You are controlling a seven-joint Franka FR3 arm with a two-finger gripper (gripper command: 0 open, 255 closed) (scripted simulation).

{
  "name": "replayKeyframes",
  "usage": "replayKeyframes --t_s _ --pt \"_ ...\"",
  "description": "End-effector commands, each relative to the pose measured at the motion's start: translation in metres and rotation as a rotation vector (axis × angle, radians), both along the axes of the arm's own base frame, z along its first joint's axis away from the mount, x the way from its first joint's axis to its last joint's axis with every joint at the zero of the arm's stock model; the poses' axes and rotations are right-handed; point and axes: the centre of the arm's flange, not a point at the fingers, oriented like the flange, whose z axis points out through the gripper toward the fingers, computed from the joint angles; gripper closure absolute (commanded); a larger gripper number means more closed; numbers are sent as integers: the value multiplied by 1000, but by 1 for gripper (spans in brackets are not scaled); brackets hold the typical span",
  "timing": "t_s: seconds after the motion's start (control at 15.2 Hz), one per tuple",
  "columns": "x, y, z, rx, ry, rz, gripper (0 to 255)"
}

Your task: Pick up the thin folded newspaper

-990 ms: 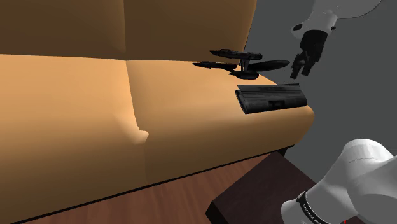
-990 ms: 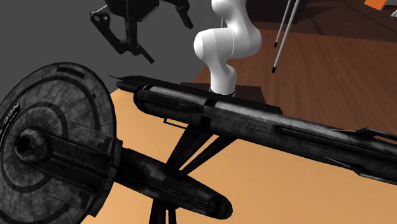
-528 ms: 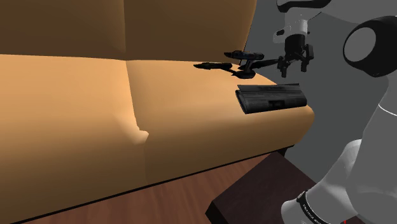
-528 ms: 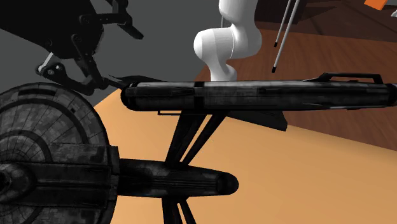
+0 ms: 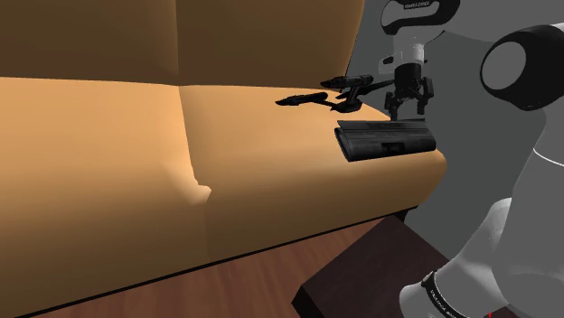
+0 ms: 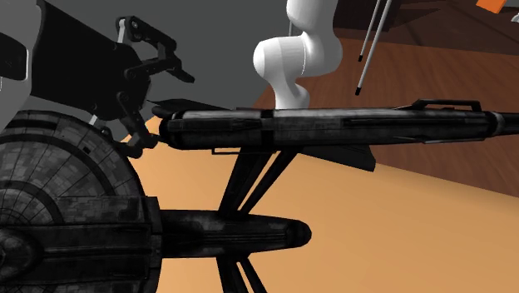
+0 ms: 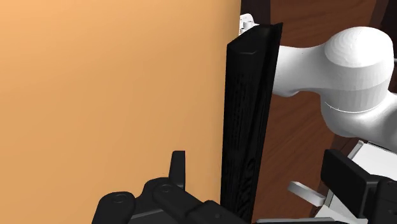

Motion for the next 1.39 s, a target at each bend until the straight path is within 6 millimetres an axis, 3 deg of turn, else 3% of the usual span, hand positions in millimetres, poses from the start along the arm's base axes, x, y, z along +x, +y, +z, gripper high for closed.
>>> replayKeyframes --t_s 0.0,0.59,1.32 --pt "1 0 -2 0 0 0 255" --pt "1 0 -2 0 0 0 255" --pt "1 0 56 0 0 0 255"
